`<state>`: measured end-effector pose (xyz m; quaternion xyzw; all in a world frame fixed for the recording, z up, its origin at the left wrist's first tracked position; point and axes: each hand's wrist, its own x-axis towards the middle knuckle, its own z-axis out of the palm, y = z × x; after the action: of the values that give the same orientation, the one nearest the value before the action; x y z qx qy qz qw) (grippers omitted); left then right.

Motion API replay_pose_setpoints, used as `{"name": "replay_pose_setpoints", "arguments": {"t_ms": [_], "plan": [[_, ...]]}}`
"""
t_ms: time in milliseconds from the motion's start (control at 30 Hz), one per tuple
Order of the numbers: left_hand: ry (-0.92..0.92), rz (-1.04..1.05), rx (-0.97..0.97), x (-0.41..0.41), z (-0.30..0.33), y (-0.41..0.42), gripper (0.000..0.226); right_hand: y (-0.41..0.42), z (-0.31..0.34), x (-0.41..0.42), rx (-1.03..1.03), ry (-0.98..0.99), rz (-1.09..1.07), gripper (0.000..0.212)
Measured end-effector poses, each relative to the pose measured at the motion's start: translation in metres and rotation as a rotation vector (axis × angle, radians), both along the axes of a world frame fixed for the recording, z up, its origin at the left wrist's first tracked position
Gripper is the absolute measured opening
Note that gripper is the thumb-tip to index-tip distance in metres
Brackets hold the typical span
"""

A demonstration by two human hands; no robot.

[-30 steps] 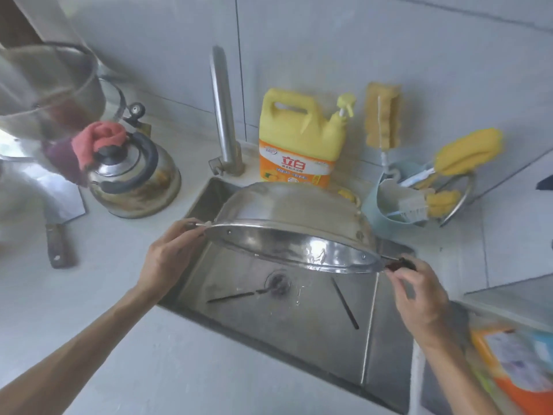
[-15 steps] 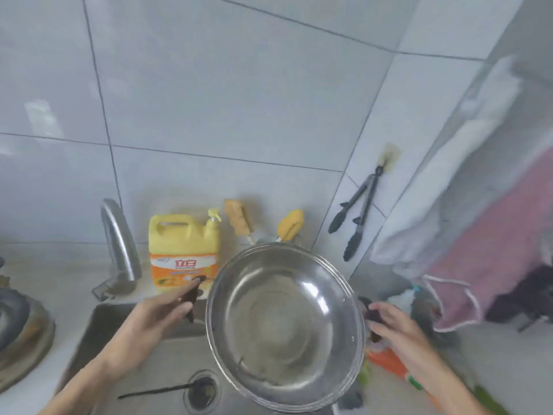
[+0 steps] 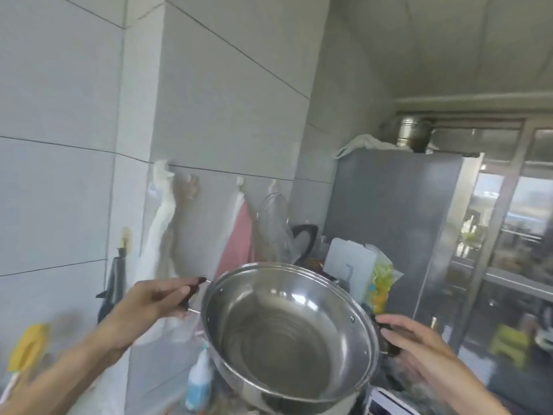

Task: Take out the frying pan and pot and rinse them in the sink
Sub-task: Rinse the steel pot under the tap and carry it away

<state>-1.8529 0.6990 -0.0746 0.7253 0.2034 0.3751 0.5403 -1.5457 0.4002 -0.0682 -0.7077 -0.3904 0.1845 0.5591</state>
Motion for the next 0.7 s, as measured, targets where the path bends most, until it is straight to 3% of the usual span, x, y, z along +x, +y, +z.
{"name": "replay_pose_setpoints", "arguments": {"t_ms": [200,300,367,567,700], "plan": [[-0.043,-0.183,-0.033,0.203,0.018,-0.087,0.021,-0.152,0.012,0.105,0.034,-0.014,-0.225,0.024],[-0.044,-0.309,-0.071,0.297,0.015,-0.143,0.024,-0.228,0.012,0.154,0.053,-0.050,-0.359,0.074],[-0.027,-0.386,-0.089,0.355,0.011,-0.182,0.023,-0.275,0.011,0.185,0.072,-0.059,-0.436,0.082],[0.075,-0.615,0.002,0.522,-0.012,-0.285,0.029,-0.397,-0.014,0.269,0.111,-0.010,-0.635,0.026],[0.110,-0.780,0.068,0.646,-0.033,-0.343,0.030,-0.459,-0.045,0.326,0.106,-0.029,-0.800,0.079]]}}
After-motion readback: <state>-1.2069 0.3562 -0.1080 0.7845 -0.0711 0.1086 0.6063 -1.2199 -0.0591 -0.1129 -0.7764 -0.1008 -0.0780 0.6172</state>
